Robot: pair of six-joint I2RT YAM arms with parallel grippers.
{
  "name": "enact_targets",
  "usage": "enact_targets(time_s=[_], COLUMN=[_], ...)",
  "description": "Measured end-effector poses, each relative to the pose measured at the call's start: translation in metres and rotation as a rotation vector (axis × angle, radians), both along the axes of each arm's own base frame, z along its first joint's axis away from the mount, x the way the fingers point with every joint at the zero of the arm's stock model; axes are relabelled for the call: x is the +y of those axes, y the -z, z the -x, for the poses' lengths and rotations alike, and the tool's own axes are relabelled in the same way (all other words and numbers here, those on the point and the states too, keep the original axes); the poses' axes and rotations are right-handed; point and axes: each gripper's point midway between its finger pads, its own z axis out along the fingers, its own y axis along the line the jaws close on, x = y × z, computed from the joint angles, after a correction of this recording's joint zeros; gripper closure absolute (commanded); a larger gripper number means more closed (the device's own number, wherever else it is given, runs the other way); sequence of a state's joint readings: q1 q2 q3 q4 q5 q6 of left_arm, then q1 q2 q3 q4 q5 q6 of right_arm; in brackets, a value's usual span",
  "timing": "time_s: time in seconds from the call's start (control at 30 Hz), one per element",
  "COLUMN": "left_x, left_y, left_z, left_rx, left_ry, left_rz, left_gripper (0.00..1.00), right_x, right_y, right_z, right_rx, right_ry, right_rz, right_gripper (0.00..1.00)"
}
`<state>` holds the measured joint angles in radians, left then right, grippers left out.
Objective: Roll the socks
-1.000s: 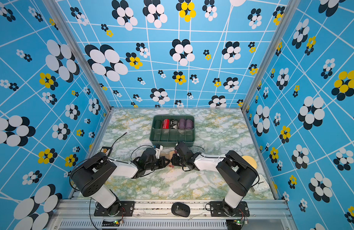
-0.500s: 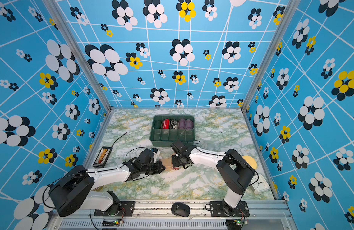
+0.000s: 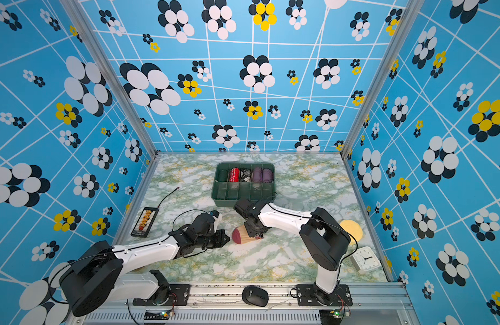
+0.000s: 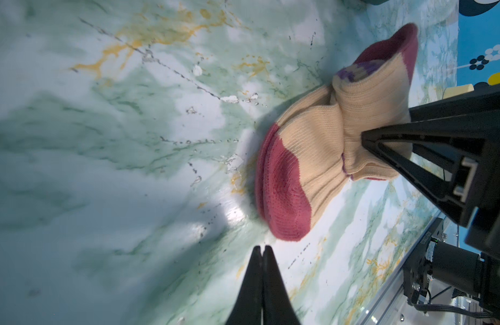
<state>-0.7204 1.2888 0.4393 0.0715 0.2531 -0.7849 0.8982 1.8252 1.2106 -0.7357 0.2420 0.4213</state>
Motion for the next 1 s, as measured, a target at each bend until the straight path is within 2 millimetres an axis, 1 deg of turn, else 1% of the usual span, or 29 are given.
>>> enact_targets(time_s=[0.13,0.3,0.43,0.53,0.7,0.8,0.9,1.0], left_x=[0.005,0.014,0.02,0.025,0.036,0.04,0.043,0.048], left_y=[0.0,-0.004,-0.008,-0.007,0.006,0.01,0.01,0.003], left_z=[0.003,0.002,0.001,0.003,0.013,0.015,0.013,0.005], left_rx=[0.001,-0.012,-0.029,-0.029,0.008,0.021,0.02,-0.001], left_ry=[-0.006,-0.024,-0.04,-0.044,-0.046,-0.049,-0.059,-0.092], left_rz=[-0.001,-0.007,-0.005,-0.013,-0.048,-0.06,-0.063,-0.041], left_gripper=[0.94,0.94,0.93,0.93,0.93,0.93,0.93,0.92], right_x=[0.003,0.007,0.012,0.016,0.021,0.023,0.026,0.029], right_y=[0.0,0.0,0.0,0.001,0.001,0.001,0.001,0.001], right_z=[0.0,0.002,0.005,0.008,0.013,0.016,0.02,0.027], right_rx=[-0.029,-0.077,-0.117,-0.141,-0.158,-0.162,-0.156,-0.148], right_ry=[-0.043,-0.09,-0.13,-0.155,-0.166,-0.165,-0.163,-0.166], right_rz=[0.115,0.25,0.356,0.414,0.446,0.442,0.418,0.374], right_gripper=[0.99,0.99,0.97,0.95,0.9,0.83,0.77,0.71])
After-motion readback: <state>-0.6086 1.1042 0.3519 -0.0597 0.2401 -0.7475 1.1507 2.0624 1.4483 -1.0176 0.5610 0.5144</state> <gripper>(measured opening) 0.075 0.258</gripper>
